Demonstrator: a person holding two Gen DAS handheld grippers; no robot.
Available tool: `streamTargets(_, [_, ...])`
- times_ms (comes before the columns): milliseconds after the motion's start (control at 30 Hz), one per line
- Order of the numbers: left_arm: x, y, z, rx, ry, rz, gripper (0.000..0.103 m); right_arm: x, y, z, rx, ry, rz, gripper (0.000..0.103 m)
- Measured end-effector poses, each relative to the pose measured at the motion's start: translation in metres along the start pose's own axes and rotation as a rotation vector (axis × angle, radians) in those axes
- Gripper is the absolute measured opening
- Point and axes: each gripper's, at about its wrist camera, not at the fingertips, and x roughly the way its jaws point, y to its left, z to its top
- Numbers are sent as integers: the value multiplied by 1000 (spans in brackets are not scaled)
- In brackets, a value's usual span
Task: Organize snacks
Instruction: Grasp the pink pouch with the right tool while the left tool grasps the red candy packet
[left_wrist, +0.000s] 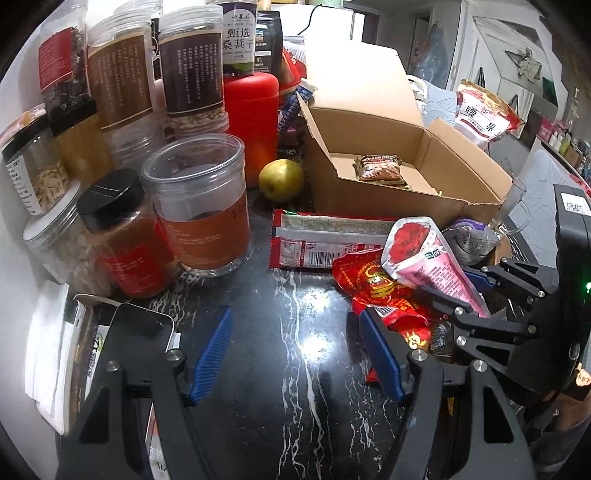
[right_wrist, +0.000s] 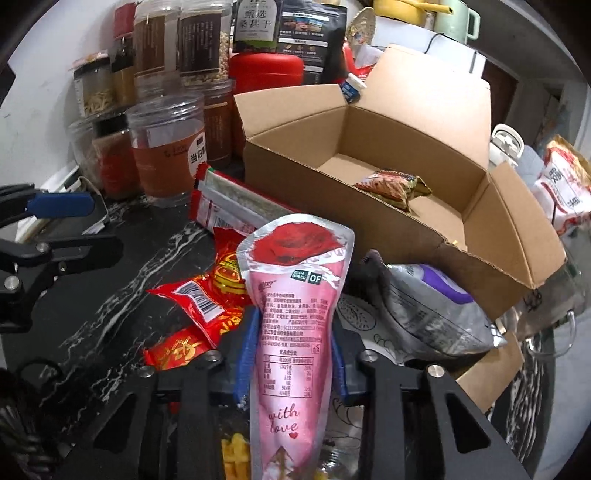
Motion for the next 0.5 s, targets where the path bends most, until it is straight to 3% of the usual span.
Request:
streamTargets(267, [-7, -4, -2, -15, -5, -30, 70, -31, -13, -6, 83, -83, 48, 30])
streamTargets(500, [-19, -23, -2, 8, -22, -69, 70, -78, -24, -17, 131, -159, 20, 31])
